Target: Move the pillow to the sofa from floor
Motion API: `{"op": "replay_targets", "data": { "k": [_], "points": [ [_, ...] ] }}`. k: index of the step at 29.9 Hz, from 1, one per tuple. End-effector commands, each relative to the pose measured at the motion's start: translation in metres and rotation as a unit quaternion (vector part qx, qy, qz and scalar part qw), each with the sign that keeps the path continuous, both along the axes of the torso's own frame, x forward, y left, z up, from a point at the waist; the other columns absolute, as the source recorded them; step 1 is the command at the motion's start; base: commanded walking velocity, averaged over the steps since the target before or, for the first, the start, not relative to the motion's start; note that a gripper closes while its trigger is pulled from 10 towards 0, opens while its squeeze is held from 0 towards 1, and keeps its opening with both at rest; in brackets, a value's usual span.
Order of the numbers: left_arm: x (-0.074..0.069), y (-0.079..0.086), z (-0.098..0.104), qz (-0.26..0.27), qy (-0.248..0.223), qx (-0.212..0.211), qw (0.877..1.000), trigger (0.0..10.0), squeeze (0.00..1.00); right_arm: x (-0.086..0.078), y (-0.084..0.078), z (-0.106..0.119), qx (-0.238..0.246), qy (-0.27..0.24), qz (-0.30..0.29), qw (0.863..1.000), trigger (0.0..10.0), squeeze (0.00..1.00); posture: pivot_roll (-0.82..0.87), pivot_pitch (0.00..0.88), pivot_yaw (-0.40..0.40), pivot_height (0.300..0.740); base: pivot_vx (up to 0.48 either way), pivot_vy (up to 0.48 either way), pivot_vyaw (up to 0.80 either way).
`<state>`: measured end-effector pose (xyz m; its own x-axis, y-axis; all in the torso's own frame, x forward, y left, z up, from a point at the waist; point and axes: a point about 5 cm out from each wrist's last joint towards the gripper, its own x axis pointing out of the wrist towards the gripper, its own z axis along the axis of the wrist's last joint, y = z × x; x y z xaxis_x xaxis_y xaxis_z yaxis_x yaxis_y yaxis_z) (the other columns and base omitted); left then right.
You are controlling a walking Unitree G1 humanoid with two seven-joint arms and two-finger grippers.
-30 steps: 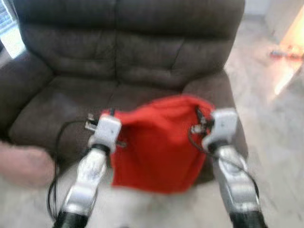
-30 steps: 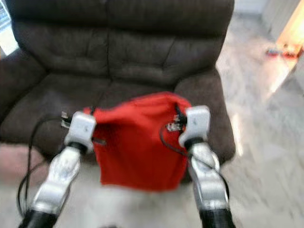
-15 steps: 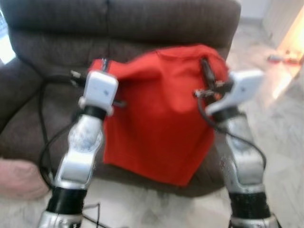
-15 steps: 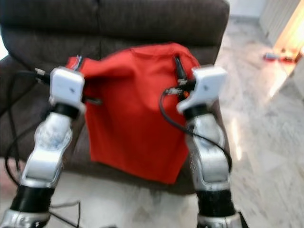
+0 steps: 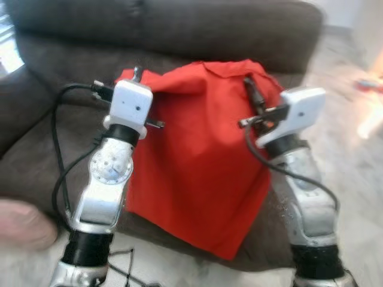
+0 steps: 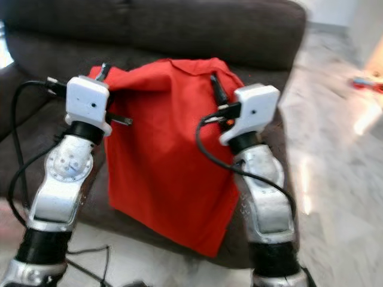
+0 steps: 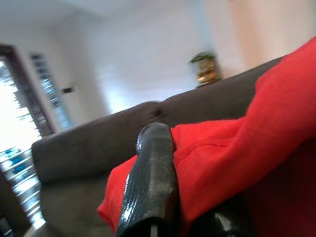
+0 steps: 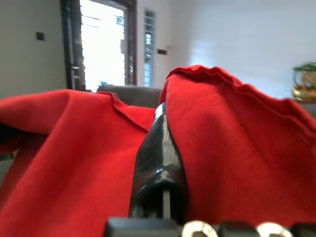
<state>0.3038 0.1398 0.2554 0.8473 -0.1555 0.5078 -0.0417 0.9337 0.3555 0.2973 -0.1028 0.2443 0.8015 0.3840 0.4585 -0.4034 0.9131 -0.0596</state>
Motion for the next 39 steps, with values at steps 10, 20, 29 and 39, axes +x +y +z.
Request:
{"op": "replay_targets", "data": {
  "k": [10, 20, 29, 39],
  "points": [
    [-0.013, -0.015, 0.024, -0.036, -0.069, -0.004, 0.997, 10.0, 0.0, -0.006, 0.001, 0.003, -0.03, -0.014, 0.017, 0.999, 10.0, 0.0, 0.11, 0.064, -0.026, 0.74, 0.172, 0.0, 0.0],
    [-0.011, -0.018, 0.014, -0.048, -0.044, 0.003, 0.998, 10.0, 0.0, -0.003, -0.002, -0.001, -0.039, -0.002, 0.007, 0.999, 10.0, 0.0, 0.11, 0.066, -0.029, 0.74, 0.0, 0.0, 0.0],
    [-0.01, -0.018, 0.014, -0.051, -0.043, 0.004, 0.998, 10.0, 0.0, -0.002, 0.001, 0.001, -0.051, -0.009, 0.008, 0.999, 10.0, 0.0, 0.11, 0.065, -0.032, 0.74, 0.0, 0.0, 0.3],
    [-0.01, -0.019, 0.012, -0.052, -0.039, 0.004, 0.998, 10.0, 0.0, 0.0, -0.001, 0.001, -0.037, -0.005, 0.002, 0.999, 10.0, 0.0, 0.11, 0.067, -0.032, 0.74, 0.0, 0.0, 0.15]
  ]
}}
